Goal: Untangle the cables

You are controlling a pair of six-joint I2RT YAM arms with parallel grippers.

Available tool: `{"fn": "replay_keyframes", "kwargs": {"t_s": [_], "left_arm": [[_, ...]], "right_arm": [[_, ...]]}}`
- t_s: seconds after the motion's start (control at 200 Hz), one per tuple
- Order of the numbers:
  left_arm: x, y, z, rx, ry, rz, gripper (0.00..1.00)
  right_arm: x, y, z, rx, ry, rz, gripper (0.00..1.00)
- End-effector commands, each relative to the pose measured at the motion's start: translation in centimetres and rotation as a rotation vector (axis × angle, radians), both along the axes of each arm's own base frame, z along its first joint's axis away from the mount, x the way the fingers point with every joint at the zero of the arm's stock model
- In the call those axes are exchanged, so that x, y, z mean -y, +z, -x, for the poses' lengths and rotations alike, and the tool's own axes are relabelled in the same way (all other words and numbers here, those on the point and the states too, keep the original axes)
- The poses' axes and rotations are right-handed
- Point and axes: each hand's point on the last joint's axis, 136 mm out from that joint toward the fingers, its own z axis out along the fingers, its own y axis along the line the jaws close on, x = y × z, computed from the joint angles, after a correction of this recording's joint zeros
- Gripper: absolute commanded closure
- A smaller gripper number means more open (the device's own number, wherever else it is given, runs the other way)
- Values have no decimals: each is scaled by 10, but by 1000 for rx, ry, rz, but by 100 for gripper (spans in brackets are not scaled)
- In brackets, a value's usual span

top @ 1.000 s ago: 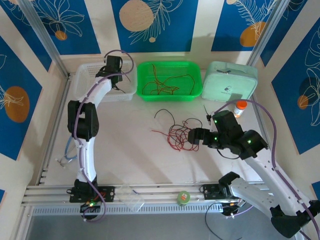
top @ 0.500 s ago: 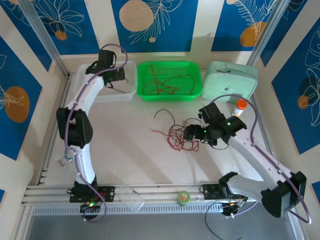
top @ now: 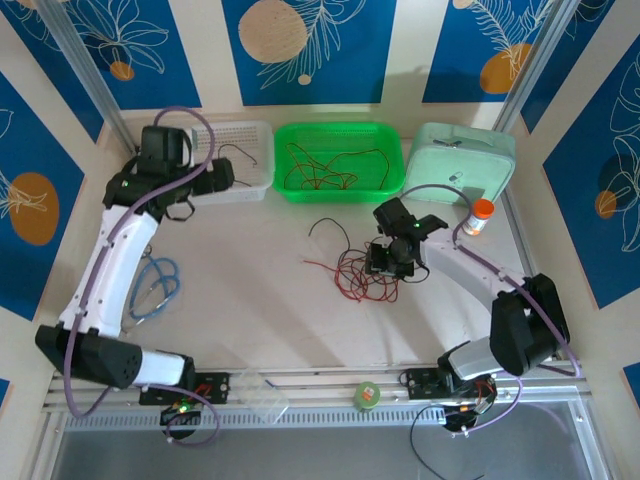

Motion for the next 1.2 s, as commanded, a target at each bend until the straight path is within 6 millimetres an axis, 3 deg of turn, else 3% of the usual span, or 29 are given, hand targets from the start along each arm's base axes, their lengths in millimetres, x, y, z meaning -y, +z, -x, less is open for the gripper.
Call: {"fn": "replay_keyframes", "kwargs": {"t_s": [0.0, 0.07, 0.185, 0.375, 0.485, 0.895, 1.08, 1.195], "left_arm": [[8, -25, 33, -102, -33, 28, 0], [8, -29, 48, -114, -40, 28, 0], [7, -40, 68, -125, -47, 40, 0], [16, -80, 90, -133, -62, 133, 0], [26, -93, 102, -126, -106, 174, 0], [68, -75, 138, 17, -337, 247, 11], [107, -76, 140, 40, -470, 236, 11], [137, -82, 137, 49, -538, 241, 11]], "right_arm": [[-10, 16, -6, 44, 26, -15, 82], [-15, 31, -3, 67, 47, -17, 100], [-28, 72, 4, 127, 110, -48, 100], [-54, 166, 12, 287, 217, -190, 100], [-64, 217, 12, 374, 272, -270, 100], [-96, 375, -9, 673, 381, -529, 100], [-96, 444, -6, 837, 386, -647, 100], [-90, 470, -12, 935, 356, -677, 100]]}}
